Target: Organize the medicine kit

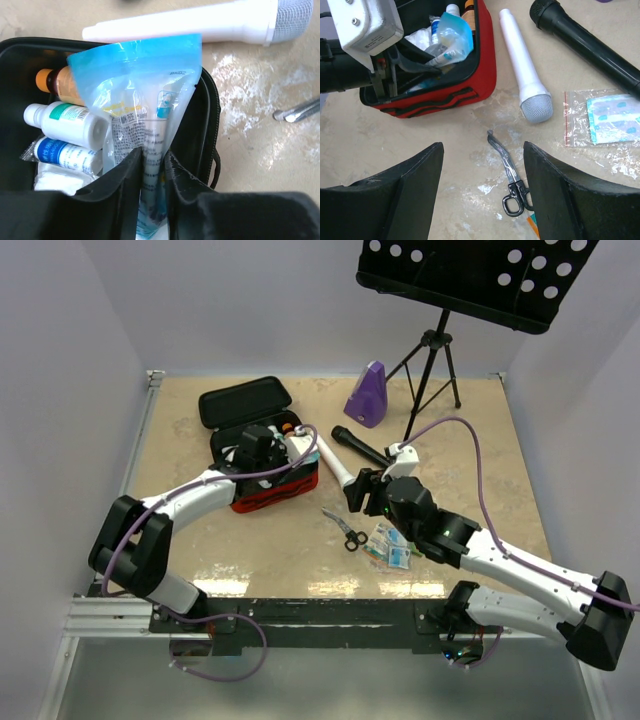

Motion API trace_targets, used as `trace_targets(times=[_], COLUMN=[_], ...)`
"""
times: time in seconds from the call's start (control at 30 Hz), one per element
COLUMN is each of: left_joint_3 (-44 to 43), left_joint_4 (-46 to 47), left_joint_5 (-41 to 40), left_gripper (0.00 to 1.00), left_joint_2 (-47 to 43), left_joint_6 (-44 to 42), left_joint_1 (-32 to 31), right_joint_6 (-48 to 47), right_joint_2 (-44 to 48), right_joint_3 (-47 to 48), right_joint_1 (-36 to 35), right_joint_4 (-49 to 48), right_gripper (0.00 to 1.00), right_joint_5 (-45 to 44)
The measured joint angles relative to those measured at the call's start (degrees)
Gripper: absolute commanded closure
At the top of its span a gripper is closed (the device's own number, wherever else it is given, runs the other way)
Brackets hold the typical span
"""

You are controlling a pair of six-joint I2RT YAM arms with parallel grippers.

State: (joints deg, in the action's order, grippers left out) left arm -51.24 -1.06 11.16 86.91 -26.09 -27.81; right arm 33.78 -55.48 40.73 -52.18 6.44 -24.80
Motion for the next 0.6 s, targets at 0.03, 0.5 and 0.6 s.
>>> trace_targets(times=[0.03,0.5,0.6], left_joint_3=[0.0,0.0,-0.7], left_joint_4=[-0.5,-1.2,-0.3], left_joint_5=[0.6,-2.7,-4.7], left_gripper=[0.56,0.48,0.62], left_joint_2=[0.3,-4.6,-5.8], left_joint_6=[-0.2,0.5,4.7], left_joint_1=[0.0,0.0,0.0], right_joint_6=[-0.1,-0.7,-0.6], right_joint_2=[0.0,-1.8,-2.4], right_joint_3=[0.0,-0.3,-0.3], right_joint_1=[0.0,0.0,0.0], right_joint_4=[0.0,-0.9,-1.3], right_gripper=[0.30,0.31,0.31], right_joint_5=[0.0,0.3,0.4])
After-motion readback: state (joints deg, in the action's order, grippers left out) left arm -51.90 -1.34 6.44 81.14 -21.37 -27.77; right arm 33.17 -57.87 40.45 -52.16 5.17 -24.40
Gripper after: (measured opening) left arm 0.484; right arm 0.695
